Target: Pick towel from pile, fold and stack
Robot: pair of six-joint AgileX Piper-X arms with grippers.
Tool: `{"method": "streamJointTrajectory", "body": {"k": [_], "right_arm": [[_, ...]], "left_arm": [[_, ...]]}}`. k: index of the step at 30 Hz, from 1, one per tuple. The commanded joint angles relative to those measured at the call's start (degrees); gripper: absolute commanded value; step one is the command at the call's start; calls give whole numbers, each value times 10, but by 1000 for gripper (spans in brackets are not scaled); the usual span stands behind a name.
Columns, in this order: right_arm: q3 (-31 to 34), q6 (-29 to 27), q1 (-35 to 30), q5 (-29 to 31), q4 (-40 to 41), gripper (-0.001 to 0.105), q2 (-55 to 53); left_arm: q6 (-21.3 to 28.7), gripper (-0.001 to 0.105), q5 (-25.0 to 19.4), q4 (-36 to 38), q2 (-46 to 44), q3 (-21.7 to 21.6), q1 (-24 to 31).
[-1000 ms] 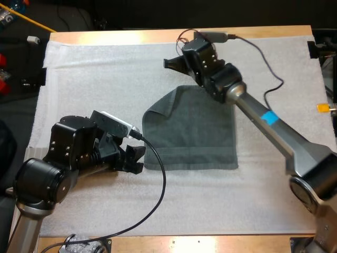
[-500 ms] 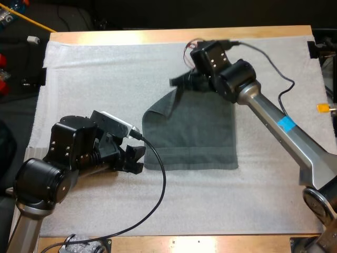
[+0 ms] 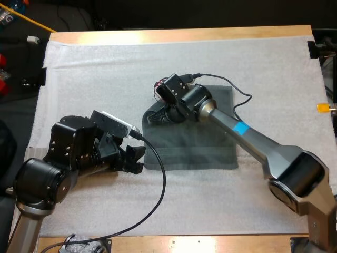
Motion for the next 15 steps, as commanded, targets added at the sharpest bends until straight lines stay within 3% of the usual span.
{"method": "streamJointTrajectory", "body": {"k": [1,15], "right_arm": [[-3,-2,-4,12,-19,0,2],[-3,37,-6,34,-105,0,65]], "left_arm": [[-6,60,4,3,-2,-4,1],[-6,60,4,3,-2,-4,1]]}}
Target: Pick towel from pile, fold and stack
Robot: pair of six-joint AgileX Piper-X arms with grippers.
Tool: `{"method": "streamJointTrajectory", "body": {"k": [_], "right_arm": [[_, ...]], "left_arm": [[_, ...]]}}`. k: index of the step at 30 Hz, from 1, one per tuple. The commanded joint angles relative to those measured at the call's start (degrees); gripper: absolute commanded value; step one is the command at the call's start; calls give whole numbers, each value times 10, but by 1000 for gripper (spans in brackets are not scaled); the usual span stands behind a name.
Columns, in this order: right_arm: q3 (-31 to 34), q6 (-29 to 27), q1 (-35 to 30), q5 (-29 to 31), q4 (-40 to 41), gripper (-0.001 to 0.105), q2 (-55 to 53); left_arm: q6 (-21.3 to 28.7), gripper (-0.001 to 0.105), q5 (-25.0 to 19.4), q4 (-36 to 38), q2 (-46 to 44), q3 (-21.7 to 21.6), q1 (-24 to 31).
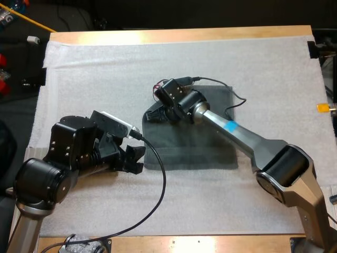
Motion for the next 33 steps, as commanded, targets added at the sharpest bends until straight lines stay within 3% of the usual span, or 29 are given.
{"method": "streamJointTrajectory", "body": {"k": [1,8,21,26,33], "right_arm": [[-4,2,-2,6,-13,0,3],[-8,38,-2,5,-67,0,25],[-8,61,-8,68,-416,0,23],[-8,29,-8,64,-367,0,-4],[-8,-2,-9,125,-189,0,-38]], "left_arm": [[-6,60,4,2,-2,-4,1],[-6,60,4,2,-2,-4,1],[-6,60,4,2,-2,-4,1],[-3,60,4,2,-2,-4,1],[-2,60,4,2,-2,-4,1]]}}
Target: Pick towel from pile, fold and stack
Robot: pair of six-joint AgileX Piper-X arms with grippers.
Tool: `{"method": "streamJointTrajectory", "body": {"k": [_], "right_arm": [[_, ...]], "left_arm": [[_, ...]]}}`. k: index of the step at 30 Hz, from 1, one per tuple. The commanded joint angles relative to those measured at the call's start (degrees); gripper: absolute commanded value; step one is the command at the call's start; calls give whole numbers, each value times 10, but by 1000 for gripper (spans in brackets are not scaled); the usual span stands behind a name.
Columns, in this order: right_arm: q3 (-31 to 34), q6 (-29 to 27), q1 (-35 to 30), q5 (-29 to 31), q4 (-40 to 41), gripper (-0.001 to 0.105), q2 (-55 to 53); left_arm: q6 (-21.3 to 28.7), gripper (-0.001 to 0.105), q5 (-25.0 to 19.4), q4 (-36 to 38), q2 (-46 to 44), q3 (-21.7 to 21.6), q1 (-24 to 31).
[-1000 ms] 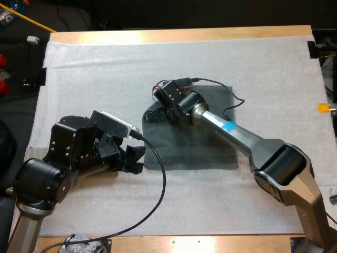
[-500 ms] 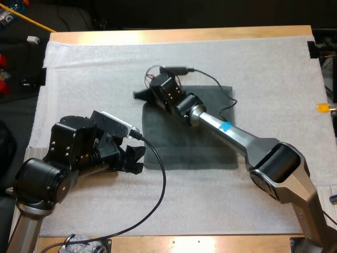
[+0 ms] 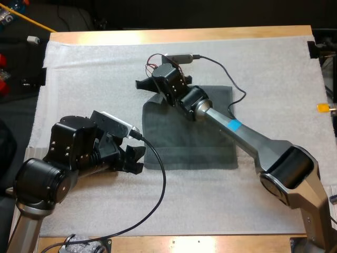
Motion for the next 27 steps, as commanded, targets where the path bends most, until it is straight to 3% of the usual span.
{"method": "streamJointTrajectory", "body": {"k": [1,8,15,21,25,27], "right_arm": [[-4,-8,-5,11,49,0,-8],[-1,-4,-5,-15,103,0,20],[-1,50,-5,-36,110,0,49],[-1,85,-5,-142,-17,0,61],[-1,90,-5,-149,-148,0,50],[-1,85,-5,-149,-176,0,36]], "left_arm": [[-2,60,4,2,-2,-4,1],[-2,60,4,2,-2,-4,1],[-2,60,4,4,-2,-4,1],[-2,60,4,4,-2,-4,1],[1,60,4,4,-2,-4,1],[11,60,4,4,-2,-4,1]]}}
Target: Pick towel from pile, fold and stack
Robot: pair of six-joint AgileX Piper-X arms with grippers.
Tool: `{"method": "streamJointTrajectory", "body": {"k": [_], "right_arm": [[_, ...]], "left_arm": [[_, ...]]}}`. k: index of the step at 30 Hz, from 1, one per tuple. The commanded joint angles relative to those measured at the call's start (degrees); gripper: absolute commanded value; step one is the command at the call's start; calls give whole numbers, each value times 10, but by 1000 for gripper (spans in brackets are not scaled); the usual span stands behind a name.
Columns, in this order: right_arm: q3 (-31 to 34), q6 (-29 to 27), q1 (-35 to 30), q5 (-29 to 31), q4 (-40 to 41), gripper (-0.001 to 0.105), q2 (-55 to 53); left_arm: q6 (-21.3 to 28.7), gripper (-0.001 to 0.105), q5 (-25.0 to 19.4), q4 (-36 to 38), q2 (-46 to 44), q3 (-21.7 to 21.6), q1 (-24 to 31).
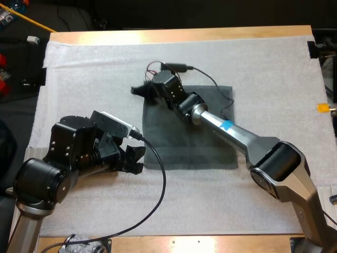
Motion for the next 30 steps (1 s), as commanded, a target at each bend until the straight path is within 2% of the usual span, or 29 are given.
{"method": "streamJointTrajectory", "body": {"k": [1,5,7,10,14,16,22,25,30], "right_arm": [[-3,-12,-2,-4,-33,0,-31],[-3,-80,-2,0,-3,0,-69],[-3,-118,-2,0,50,0,-100],[-3,-137,-2,0,121,0,-140],[-3,-143,-2,22,230,0,-191],[-3,-143,-2,70,309,0,-225],[-3,-144,-2,143,486,0,-298],[2,-153,-2,159,544,0,-326],[49,-158,-2,167,549,0,-377]], "left_arm": [[3,60,4,3,-2,-4,1],[3,60,4,2,-2,-4,1],[3,60,4,2,-2,-4,1],[3,60,4,2,-2,-4,1],[3,60,4,2,-2,-4,1],[3,60,4,2,-2,-4,1],[0,60,4,2,-23,-4,1],[-2,60,4,2,-48,-4,1],[-18,60,4,2,-89,-4,1]]}}
